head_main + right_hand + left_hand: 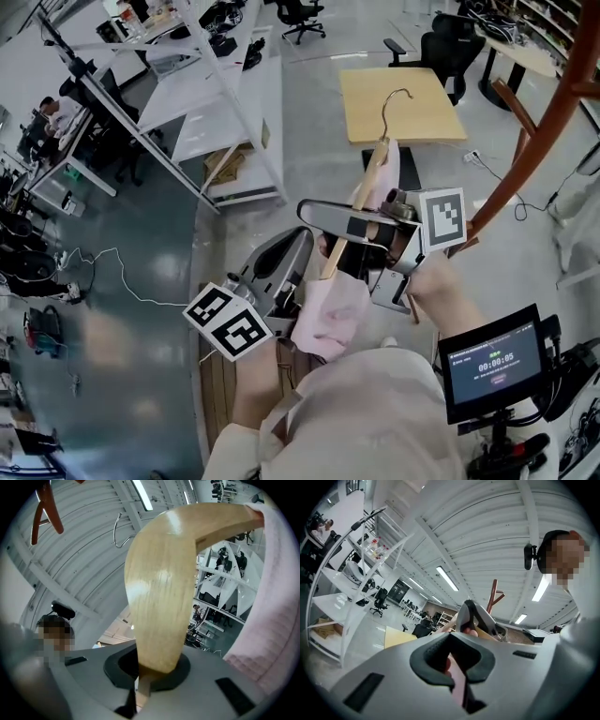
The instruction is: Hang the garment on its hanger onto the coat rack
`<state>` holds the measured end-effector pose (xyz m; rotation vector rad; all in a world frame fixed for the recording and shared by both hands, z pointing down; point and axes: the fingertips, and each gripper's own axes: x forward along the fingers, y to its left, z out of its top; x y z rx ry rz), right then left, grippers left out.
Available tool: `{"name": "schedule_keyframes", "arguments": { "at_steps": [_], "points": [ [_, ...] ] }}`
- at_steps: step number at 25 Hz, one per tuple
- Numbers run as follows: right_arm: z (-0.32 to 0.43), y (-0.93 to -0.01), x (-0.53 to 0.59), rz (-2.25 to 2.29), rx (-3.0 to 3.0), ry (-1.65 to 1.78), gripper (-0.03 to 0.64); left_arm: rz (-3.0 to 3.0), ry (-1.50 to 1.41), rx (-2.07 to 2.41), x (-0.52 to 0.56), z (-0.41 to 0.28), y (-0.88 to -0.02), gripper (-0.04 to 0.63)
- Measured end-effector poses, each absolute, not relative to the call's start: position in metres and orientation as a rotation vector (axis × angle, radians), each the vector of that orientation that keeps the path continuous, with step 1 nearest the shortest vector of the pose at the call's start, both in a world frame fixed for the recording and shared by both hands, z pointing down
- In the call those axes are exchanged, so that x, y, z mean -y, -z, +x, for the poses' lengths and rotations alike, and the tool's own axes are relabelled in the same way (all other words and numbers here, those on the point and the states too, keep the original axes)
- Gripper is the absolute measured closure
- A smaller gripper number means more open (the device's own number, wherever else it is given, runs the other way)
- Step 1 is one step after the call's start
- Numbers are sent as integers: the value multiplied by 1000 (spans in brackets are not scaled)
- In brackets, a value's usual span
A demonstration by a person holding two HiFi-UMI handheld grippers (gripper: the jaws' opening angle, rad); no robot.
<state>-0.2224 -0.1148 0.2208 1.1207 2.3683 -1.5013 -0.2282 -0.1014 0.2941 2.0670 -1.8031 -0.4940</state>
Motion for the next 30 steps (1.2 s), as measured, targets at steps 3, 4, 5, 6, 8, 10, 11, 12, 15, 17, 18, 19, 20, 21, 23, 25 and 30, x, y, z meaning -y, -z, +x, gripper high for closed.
{"name": "schedule_keyframes", "arguments": {
  "at_steps": [3,4,5,6,8,10,11,12,15,17,18,19,20,21,23,25,30],
  "points": [
    [-222,-209,130,1086,-2364,1476,604,2122,501,1758,116,-227,-282,589],
    [-221,-206,135,1072,-2362,1470,604,2141,500,1743,121,-226,-279,589],
    [-220,-204,141,1058,-2360,1463,604,2160,497,1729,126,-224,-276,589],
    [-218,-201,146,1045,-2359,1454,604,2180,492,1715,131,-223,-273,589],
    [-216,-195,156,1018,-2360,1437,604,2215,485,1683,141,-220,-268,589],
    [-215,-191,167,980,-2358,1430,604,2241,486,1643,151,-218,-263,589],
    [-213,-188,173,960,-2355,1427,604,2251,487,1624,156,-216,-261,589],
    [-210,-186,179,943,-2351,1423,604,2260,486,1607,160,-213,-259,589],
    [-200,-179,192,904,-2341,1406,604,2276,473,1577,171,-207,-256,589],
    [-198,-180,197,879,-2337,1401,604,2283,460,1563,174,-206,-257,589],
    [-199,-181,198,866,-2335,1400,604,2287,453,1555,175,-207,-258,589],
    [-200,-183,199,854,-2333,1401,604,2292,446,1548,175,-209,-260,589],
    [-202,-185,201,844,-2331,1403,604,2298,439,1542,176,-211,-261,589],
    [-203,-187,202,835,-2329,1407,604,2302,431,1537,177,-211,-263,589],
    [-199,-189,208,821,-2321,1420,604,2307,418,1525,182,-206,-264,589],
    [-186,-188,216,809,-2313,1436,604,2309,409,1512,189,-191,-262,589],
    [-146,-186,224,779,-2304,1439,604,2312,401,1484,198,-152,-260,589]
  ]
}}
